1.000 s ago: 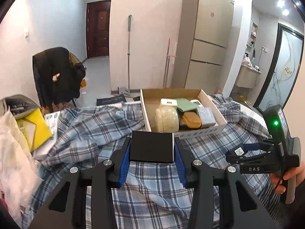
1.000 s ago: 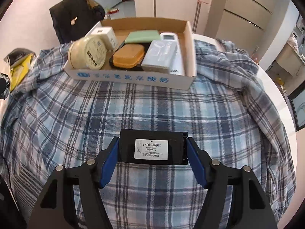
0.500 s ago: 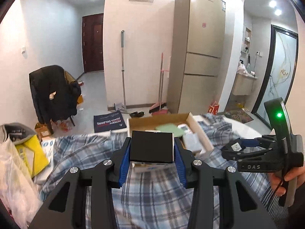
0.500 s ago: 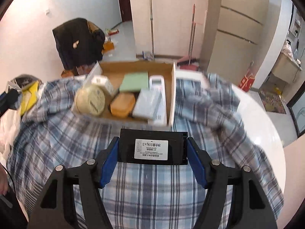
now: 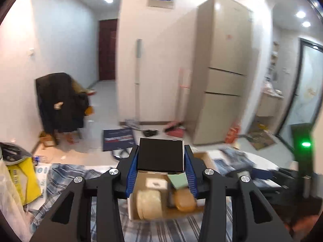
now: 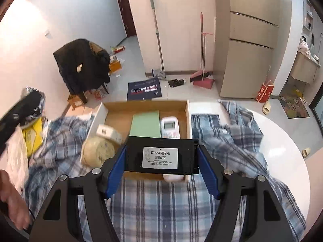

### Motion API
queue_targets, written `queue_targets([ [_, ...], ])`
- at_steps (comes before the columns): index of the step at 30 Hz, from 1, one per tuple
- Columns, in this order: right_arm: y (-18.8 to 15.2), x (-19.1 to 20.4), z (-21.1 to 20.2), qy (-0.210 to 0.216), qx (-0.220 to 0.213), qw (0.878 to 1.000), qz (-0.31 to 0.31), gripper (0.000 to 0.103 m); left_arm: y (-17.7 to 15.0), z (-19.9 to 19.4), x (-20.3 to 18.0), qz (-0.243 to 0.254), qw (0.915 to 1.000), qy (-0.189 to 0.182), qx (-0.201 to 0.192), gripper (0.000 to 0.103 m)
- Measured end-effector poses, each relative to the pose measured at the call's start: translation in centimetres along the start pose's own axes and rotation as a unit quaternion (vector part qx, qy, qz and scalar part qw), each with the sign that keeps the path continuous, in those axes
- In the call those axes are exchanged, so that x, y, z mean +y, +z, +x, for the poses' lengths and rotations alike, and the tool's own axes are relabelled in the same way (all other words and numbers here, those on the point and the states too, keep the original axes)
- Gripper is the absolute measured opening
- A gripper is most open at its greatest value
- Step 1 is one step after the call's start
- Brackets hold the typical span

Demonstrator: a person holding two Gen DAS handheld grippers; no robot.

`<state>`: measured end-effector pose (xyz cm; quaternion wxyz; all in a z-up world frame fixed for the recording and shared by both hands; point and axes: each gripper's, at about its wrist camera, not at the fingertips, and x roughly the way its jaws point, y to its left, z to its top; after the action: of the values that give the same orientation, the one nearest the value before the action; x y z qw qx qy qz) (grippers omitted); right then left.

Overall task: Organize rigid objects
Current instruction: 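Carry both black cases over the cardboard box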

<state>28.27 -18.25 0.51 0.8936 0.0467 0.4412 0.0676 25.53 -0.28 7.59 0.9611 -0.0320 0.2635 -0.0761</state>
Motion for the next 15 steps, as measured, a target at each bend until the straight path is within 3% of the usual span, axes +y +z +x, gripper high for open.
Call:
queue_targets([
  [4,1.3,0.2,2.1,0.004,0.002,1.0,0.029,0.067,-0.7,3.3,1.1,-0.045,0.9984,-0.028,0.02,0.044],
  [15,-0.6,1.0,10.1,0.001,0.055,0.999,0.001,0.067,-3.2,7.0,0.0,-0.001,0.998,-0.02,0.06,0.044],
])
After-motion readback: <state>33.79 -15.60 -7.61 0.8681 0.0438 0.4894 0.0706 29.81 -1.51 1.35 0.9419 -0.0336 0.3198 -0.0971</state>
